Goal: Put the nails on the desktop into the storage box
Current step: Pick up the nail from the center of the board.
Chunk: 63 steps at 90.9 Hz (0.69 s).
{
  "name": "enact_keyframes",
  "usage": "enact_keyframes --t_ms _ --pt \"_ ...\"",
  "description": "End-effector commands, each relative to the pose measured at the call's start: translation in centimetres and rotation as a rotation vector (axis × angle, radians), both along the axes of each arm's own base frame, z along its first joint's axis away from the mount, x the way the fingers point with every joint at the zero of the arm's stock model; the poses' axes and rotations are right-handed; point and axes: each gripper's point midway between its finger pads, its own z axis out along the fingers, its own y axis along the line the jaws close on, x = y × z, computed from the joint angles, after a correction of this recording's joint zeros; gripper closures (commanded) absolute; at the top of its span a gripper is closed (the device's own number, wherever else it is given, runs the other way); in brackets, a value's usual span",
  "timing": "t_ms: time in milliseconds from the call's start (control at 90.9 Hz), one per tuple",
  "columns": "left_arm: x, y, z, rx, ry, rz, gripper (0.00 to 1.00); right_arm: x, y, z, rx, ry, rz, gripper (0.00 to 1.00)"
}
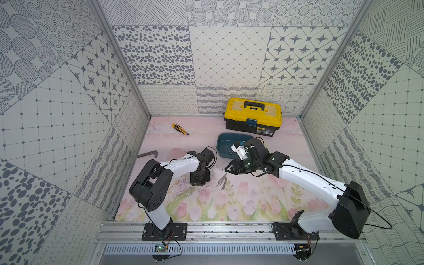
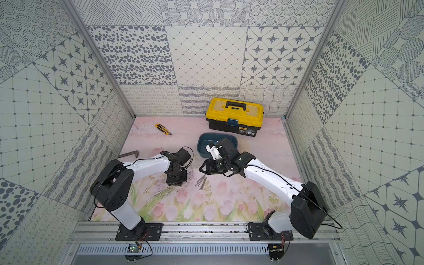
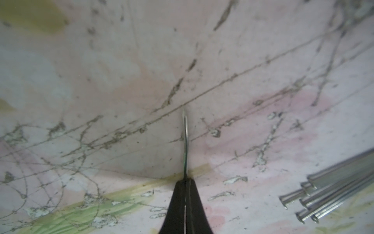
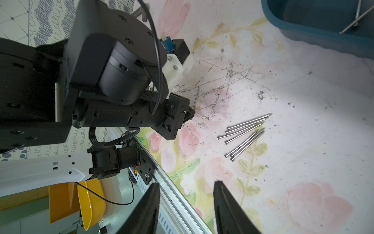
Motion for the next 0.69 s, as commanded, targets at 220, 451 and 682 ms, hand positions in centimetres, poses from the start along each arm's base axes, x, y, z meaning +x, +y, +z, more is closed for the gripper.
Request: enact_keyframes --t_ms 220,451,682 --pt "-1.1 -4.6 3.9 -0.284 0.012 -0.124 1.00 1.4 0.3 2.5 0.042 -0.043 -0.038 0.36" --pt "-1.0 -6.7 8.8 -0.448 -0.070 -0.160 1.00 3.2 0.1 3.5 0.078 -0.019 -0.087 0.29" --pt "-0.6 -8.1 13.1 -0.570 -0.156 -0.186 1.00 5.8 -1.3 5.1 0.165 0.044 -0.179 0.28"
